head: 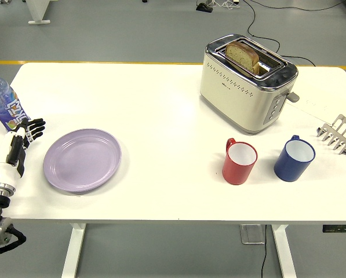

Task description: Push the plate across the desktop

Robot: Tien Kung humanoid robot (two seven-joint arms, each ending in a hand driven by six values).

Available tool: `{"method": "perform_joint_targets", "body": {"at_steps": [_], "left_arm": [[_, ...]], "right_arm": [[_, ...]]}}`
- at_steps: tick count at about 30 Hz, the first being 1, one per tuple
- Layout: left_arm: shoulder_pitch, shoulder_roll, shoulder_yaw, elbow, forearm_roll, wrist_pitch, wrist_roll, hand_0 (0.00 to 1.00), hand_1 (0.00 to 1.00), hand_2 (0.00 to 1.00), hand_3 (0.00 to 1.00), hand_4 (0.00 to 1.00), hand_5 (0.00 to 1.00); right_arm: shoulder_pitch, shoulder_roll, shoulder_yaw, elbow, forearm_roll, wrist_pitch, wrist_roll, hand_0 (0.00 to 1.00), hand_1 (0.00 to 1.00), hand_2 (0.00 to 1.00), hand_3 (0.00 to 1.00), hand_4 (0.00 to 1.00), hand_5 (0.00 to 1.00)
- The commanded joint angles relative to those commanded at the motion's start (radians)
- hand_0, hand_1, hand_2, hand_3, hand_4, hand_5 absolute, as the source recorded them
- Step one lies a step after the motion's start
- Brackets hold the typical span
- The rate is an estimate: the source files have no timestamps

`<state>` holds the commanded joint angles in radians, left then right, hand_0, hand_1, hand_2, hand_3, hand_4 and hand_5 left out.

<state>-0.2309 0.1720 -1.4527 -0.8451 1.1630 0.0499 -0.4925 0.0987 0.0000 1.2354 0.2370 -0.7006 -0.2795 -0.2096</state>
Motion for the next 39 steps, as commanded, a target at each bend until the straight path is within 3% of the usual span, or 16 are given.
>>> {"method": "perform_joint_targets", "body": {"at_steps": [14, 15, 21, 39], "left_arm": [[-0.023, -0.024, 0.005, 0.053, -0.039, 0.066, -0.037, 0.848, 0.846, 0.826, 0.733, 0.503, 0.998], [-0.024, -0.026, 0.006, 0.055, -0.041, 0.068, -0.037, 0.868, 0.869, 0.864, 0.774, 0.499, 0.998], [-0.028, -0.051, 0.01, 0.08, -0.056, 0.076, -0.036, 0.869, 0.876, 0.871, 0.787, 0.481, 0.998], [-0.035, -0.099, 0.035, 0.101, -0.069, 0.087, -0.035, 0.869, 0.871, 0.872, 0.784, 0.457, 0.998]], "right_arm": [[0.009, 0.0, 0.002, 0.0, -0.009, 0.002, -0.002, 0.703, 0.671, 0.782, 0.633, 0.455, 0.4], [0.009, 0.0, 0.002, 0.0, -0.01, 0.002, -0.002, 0.703, 0.672, 0.781, 0.633, 0.456, 0.401], [0.011, 0.0, 0.006, 0.0, -0.019, 0.003, -0.005, 0.703, 0.673, 0.781, 0.633, 0.456, 0.401], [0.017, 0.0, 0.011, 0.001, -0.034, 0.004, -0.01, 0.703, 0.672, 0.78, 0.634, 0.458, 0.403]]}}
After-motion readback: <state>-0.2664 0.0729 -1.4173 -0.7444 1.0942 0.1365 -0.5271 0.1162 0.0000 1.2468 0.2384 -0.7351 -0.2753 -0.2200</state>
